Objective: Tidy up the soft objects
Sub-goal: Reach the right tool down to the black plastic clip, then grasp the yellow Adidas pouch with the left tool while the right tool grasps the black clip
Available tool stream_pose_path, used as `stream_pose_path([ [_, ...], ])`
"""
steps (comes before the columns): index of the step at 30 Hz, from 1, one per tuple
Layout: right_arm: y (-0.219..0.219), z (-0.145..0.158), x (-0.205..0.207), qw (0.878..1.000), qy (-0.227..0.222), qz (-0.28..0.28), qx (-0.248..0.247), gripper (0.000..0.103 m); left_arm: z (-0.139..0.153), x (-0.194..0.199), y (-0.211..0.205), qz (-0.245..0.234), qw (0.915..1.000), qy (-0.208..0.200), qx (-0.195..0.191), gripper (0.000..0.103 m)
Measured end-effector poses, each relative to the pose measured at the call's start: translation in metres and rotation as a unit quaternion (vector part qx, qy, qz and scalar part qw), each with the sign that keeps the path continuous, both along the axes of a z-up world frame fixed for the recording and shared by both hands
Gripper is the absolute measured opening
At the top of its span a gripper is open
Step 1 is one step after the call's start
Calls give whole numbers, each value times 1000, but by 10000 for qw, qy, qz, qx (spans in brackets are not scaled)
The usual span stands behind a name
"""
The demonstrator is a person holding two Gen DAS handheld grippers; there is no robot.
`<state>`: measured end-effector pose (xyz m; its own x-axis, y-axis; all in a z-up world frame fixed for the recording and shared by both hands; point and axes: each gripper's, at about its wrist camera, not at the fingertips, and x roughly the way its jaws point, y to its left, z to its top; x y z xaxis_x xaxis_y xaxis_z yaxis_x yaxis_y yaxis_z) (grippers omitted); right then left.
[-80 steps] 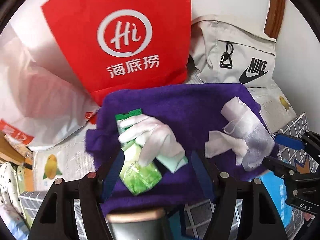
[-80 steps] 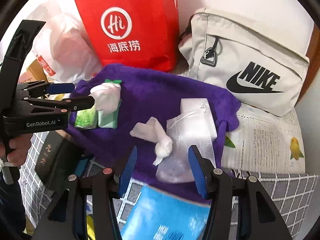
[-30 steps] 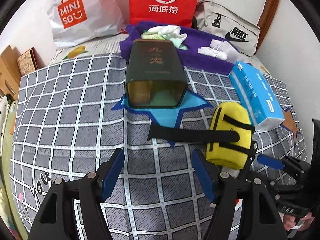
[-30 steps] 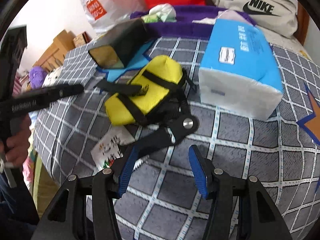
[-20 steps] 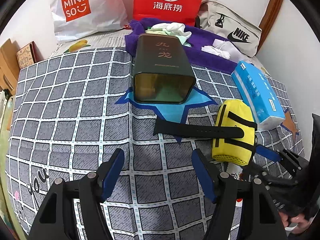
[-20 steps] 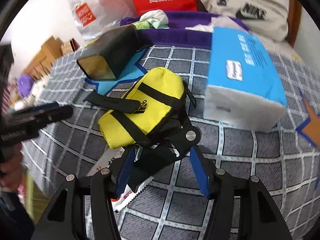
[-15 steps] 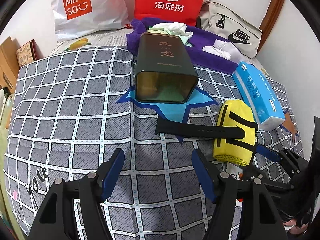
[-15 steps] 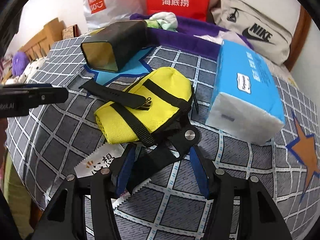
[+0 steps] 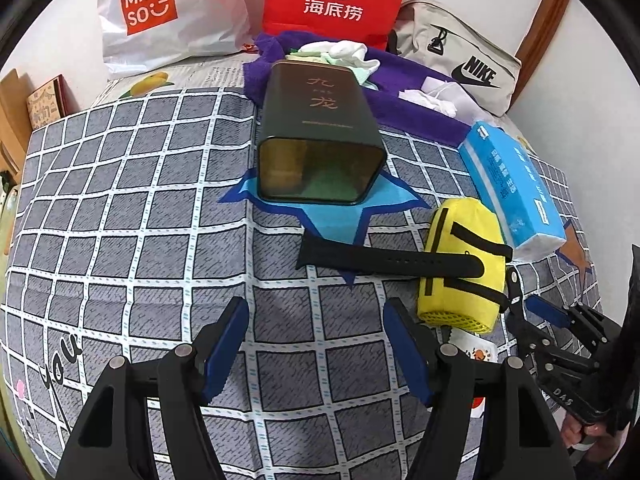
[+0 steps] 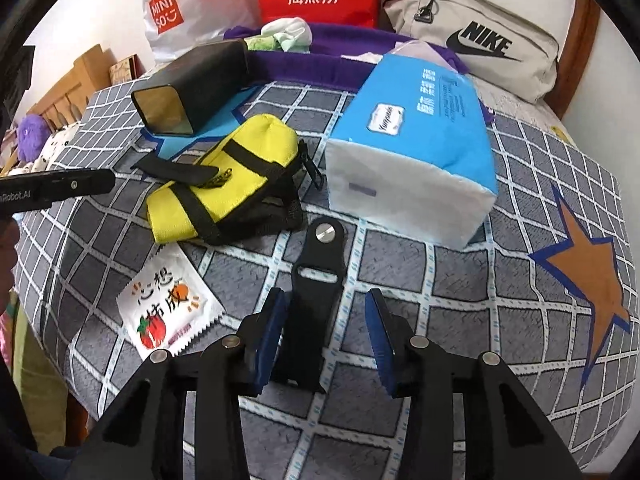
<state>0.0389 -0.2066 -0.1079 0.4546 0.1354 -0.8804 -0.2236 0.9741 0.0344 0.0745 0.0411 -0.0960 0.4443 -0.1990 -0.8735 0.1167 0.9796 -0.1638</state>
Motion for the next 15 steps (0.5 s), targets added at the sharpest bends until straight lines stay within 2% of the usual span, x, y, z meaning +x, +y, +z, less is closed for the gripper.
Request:
stream_pose_path([
  [2,6,-1,0,9999,-131,3,-15,41,1,-1,-1,-8,10000,-4,11,68],
  [3,10,-2,-3,9997,-240,21,-88,34,1,-1,-1,-7,10000,-1,20,68],
  [4,10,-2,-4,9996,-264,51,-37,23,1,-1,-2,-11,10000,-2,28,68],
  [8,1,-1,-8,9996,-234,23,157,23,0,-2,-2,-18,10000,12,44,68],
  [15,-1,-1,-19,9998,-212,3,68,27,-5,0,-9,-79,9999,85,69,68],
])
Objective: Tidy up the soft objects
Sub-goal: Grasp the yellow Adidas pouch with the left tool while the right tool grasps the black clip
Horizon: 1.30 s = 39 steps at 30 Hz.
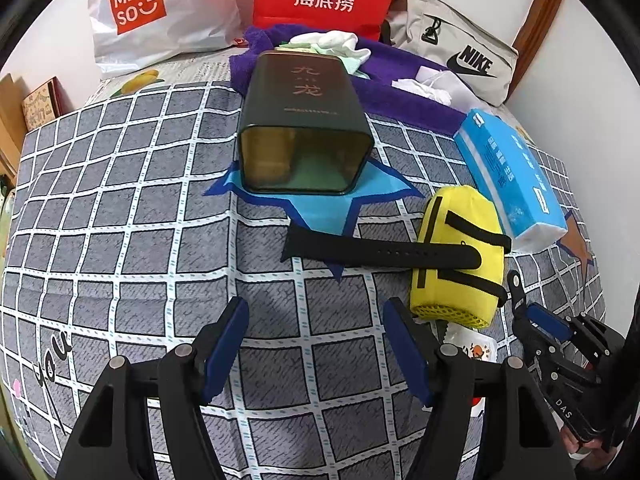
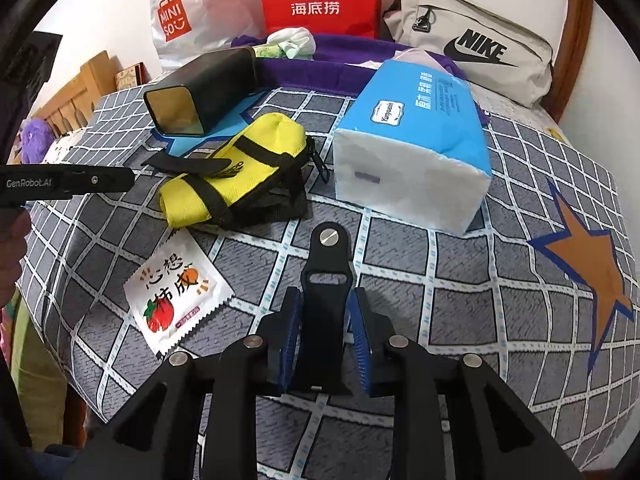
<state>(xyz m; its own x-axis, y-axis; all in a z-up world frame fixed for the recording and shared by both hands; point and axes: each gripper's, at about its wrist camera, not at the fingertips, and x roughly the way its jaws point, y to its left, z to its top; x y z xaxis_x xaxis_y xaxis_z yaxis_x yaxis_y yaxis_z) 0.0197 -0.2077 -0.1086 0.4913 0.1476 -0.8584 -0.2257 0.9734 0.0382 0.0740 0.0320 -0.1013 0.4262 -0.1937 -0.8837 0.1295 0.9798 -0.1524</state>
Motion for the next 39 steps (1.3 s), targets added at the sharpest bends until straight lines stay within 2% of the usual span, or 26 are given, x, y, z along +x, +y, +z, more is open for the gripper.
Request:
stream_pose_path([
  [8,1,-2,-2,9997,-235,121,-3,22,2,-4,-4,-74,9998,-50,-180,68],
  [14,-7,2,-2,9985,-175,177,478,22,10,-7,-14,-333,9986,-217,-350,68],
  [22,-24,17,-3,9981,-219,107,559,22,7,-4,-45,-811,9946,-147,-631,68],
  [27,-33,16,-5,9985,-213,38,512,22,-4,0,-71,-1063,9922,-61,-648,68],
  [32,-42,16,-9,9983,-190,-34,544,22,-14,6,-85,-1108,9923,11,-558,77],
  [36,-48,14,-9,9982,-166,-98,569,22,-15,12,-92,-1073,9929,-41,-519,77],
  [39,-50,12,-8,9981,-130,-117,585,22,-14,13,-96,-1151,9927,-133,-325,71],
])
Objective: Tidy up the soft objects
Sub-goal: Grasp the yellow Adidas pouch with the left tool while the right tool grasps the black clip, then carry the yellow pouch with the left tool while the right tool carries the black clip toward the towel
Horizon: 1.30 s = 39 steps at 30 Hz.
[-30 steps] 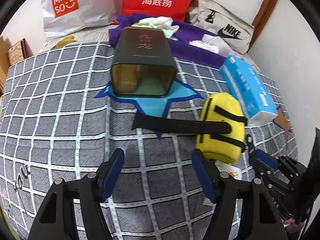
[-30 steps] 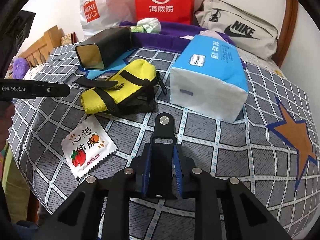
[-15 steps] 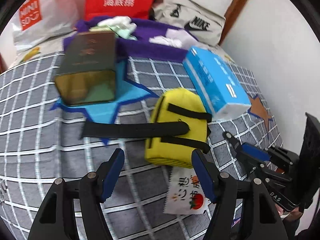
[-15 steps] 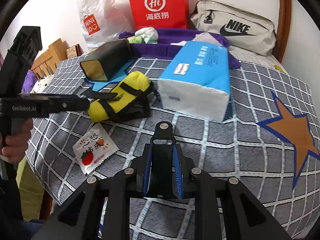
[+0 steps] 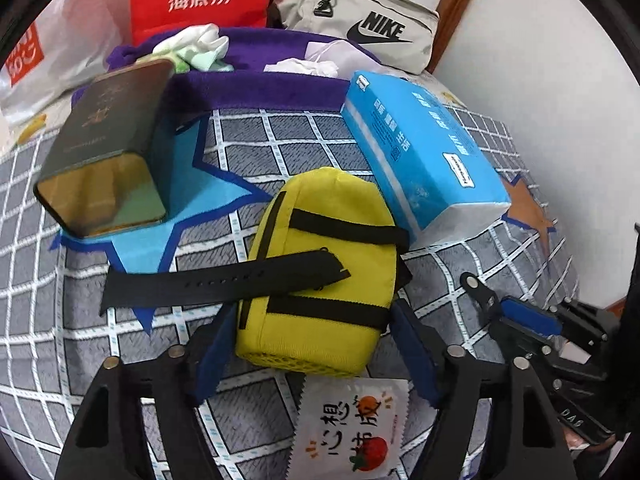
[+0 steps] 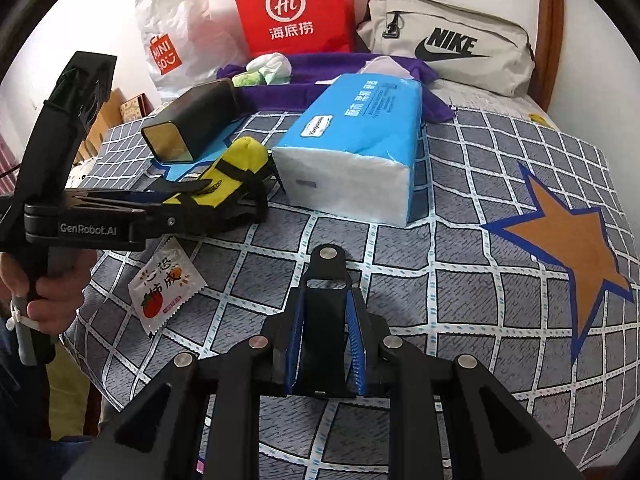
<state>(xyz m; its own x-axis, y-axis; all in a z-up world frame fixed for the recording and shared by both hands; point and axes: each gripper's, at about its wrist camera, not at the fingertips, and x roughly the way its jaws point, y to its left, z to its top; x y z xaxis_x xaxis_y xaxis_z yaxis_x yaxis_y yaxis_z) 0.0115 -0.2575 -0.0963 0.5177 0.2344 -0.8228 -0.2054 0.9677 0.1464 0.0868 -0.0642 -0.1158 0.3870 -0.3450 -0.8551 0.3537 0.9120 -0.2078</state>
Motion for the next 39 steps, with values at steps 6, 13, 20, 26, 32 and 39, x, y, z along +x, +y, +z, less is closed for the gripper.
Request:
stream_pose_path([
  [6,-2,2,0,10000,-23,-11,17,22,9,-5,9,-18,9997,17,-241,65],
  [13,-2,12,-1,9999,-150,-21,-44,22,41,-21,28,5,9962,-166,-850,65],
  [20,0,28,-4,9994,-343,-31,-34,22,70,-33,39,43,9929,-418,-1113,65],
  [26,0,44,-1,9985,-539,-48,-75,22,89,-37,37,26,9915,-617,-1144,65],
  [32,-1,61,6,9975,-706,-75,-36,22,107,-36,38,90,9910,-809,-1067,65],
  [39,-6,77,20,9967,-807,-99,-1,22,121,-27,47,266,9901,-955,-994,65],
])
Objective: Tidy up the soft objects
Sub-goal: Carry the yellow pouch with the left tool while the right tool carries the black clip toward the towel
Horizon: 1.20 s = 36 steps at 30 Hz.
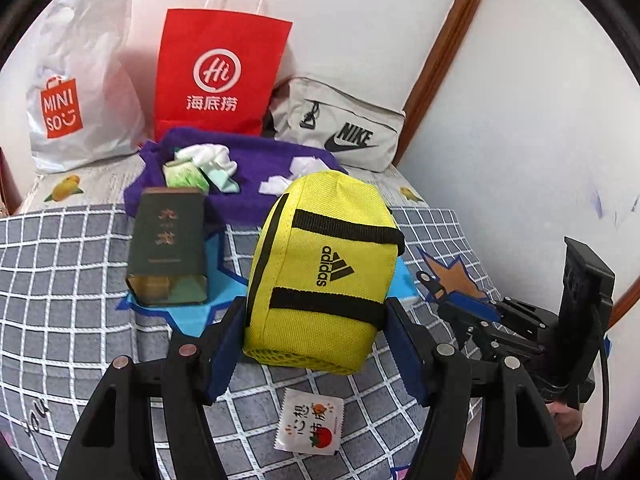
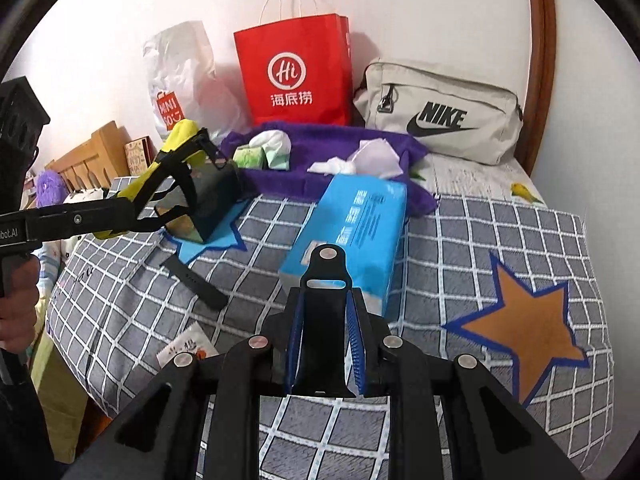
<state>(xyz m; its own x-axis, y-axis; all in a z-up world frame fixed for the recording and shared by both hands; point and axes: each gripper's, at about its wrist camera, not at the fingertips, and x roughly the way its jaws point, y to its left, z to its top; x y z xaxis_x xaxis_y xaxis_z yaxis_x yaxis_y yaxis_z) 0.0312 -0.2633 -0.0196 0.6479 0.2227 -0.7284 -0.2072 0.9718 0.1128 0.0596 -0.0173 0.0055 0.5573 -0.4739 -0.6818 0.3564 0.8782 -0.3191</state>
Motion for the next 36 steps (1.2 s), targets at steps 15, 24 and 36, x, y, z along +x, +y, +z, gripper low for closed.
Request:
stream_pose_path([
  [15,2,24,52,9998,-150,92,-13,22,11,45,25,480,9985,5,269,65],
  [24,-3,27,89,9999,-146,24,-14,22,5,80,46,850,9952,110,469,65],
  [36,-9,13,136,10000,-25,-43,-46,22,-20,129,65,1154,9908,394,592,65],
])
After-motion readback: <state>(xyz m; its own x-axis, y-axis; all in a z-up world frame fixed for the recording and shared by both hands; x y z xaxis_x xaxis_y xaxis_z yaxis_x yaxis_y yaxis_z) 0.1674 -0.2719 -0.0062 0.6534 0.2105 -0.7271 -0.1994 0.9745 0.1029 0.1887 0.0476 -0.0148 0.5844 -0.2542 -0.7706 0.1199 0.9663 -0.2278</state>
